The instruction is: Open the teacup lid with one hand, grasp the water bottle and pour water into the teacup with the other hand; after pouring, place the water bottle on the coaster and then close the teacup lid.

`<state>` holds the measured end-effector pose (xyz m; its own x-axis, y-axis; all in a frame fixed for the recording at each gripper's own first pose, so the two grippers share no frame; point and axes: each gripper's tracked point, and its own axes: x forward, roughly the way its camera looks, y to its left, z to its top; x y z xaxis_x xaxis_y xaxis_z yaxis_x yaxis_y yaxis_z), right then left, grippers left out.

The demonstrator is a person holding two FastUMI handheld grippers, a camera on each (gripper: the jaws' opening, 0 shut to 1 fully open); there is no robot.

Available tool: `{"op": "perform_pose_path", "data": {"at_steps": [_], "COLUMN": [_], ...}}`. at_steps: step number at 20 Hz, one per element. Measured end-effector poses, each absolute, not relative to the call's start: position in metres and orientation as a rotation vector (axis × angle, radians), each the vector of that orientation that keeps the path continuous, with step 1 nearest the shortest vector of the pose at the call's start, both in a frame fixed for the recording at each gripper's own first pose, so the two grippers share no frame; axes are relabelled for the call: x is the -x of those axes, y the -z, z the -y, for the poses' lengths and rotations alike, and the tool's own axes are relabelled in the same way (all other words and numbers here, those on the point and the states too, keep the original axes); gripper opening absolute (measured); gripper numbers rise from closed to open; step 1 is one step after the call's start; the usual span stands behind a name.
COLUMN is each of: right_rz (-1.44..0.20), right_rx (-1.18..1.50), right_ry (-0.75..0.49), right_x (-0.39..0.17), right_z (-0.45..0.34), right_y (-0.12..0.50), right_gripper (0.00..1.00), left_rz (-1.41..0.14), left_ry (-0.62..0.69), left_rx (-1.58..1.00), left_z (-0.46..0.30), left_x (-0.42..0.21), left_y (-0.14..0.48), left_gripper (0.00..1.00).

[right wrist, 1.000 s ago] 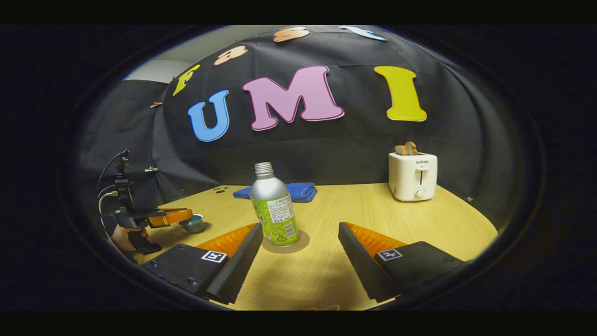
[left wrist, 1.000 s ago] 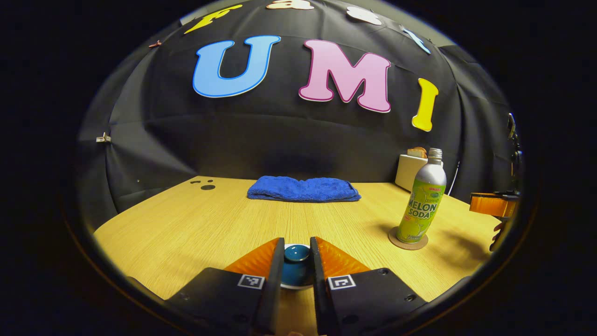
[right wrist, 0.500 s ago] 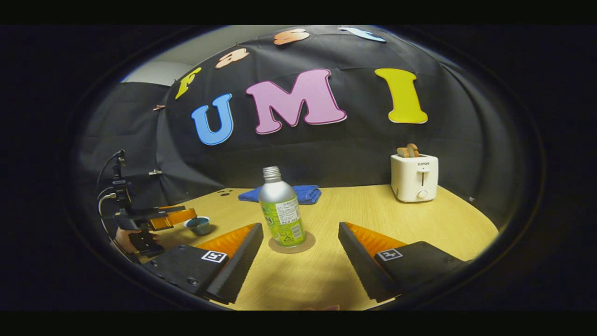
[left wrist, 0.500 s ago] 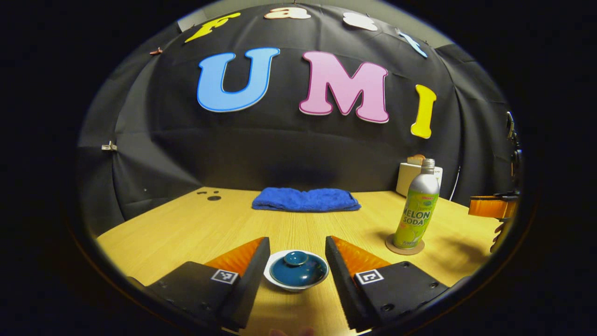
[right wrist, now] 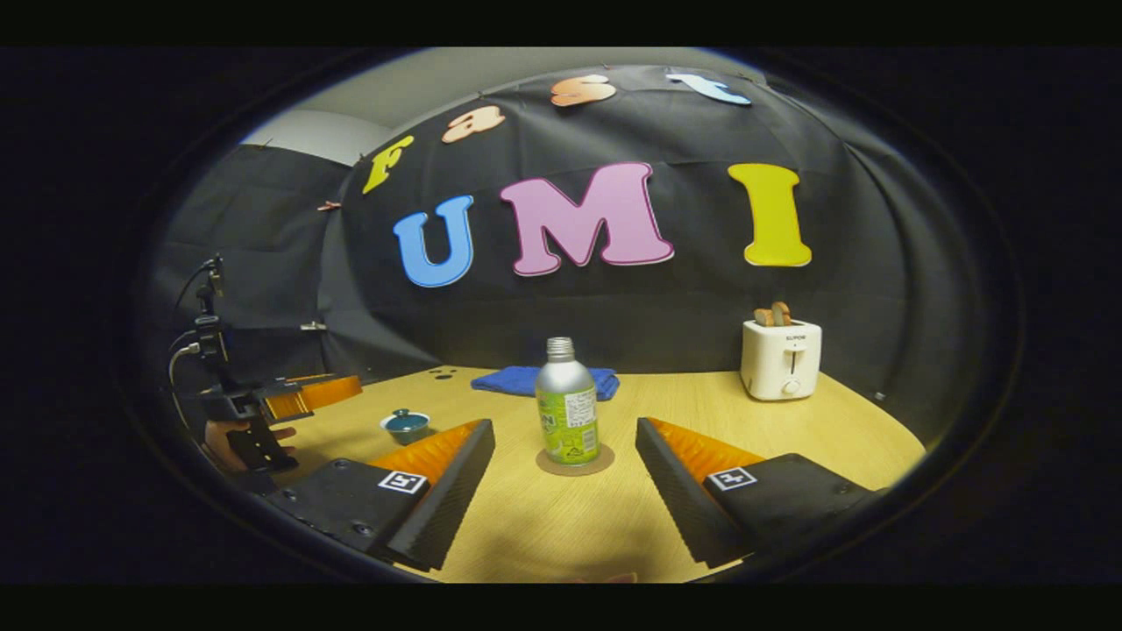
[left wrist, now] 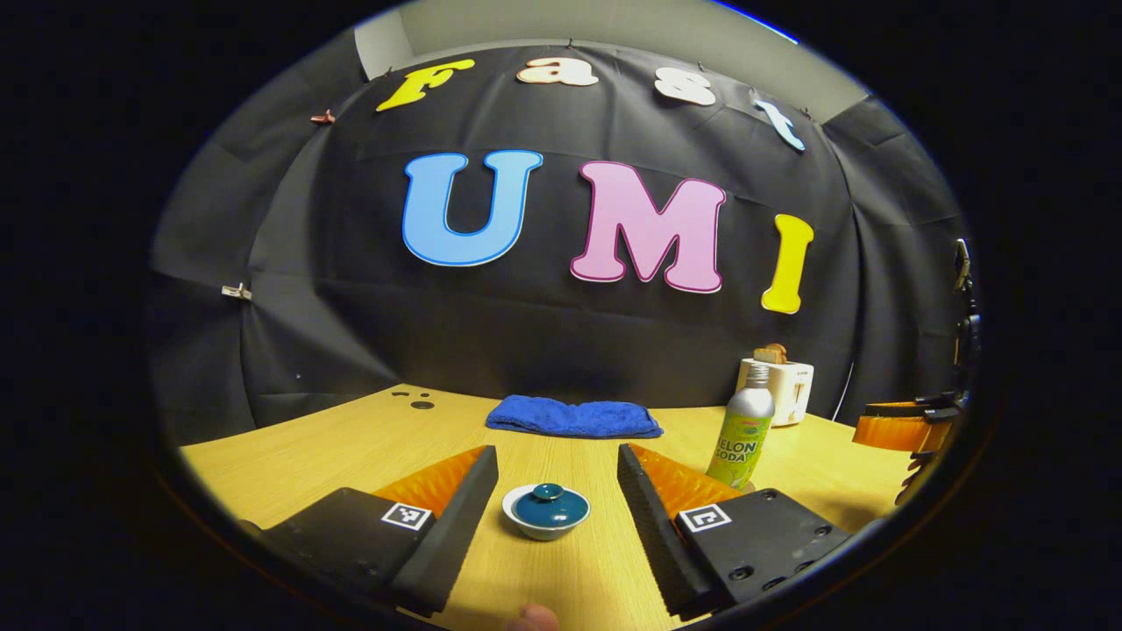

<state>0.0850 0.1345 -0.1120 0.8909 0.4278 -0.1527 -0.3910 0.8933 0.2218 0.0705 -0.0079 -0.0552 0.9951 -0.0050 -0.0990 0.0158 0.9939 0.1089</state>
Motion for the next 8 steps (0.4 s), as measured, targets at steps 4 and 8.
{"op": "perform_pose_path", "data": {"at_steps": [4, 8], "right_rz": [-0.194, -0.209], "right_rx": [-0.170, -0.175], "right_ry": [-0.422, -0.401], "right_x": [-0.063, -0.053], "right_z": [-0.132, -0.124], "right_y": [0.113, 0.121], "right_gripper": [0.99, 1.00], "left_rz": [-0.121, -0.126], "left_ry": [0.011, -0.013], "left_rx": [-0.067, -0.064], "left_z": [0.004, -0.006], "left_x": [-0.051, -0.042], "left_y": [0.066, 0.068], "left_gripper": [0.89, 0.89]}}
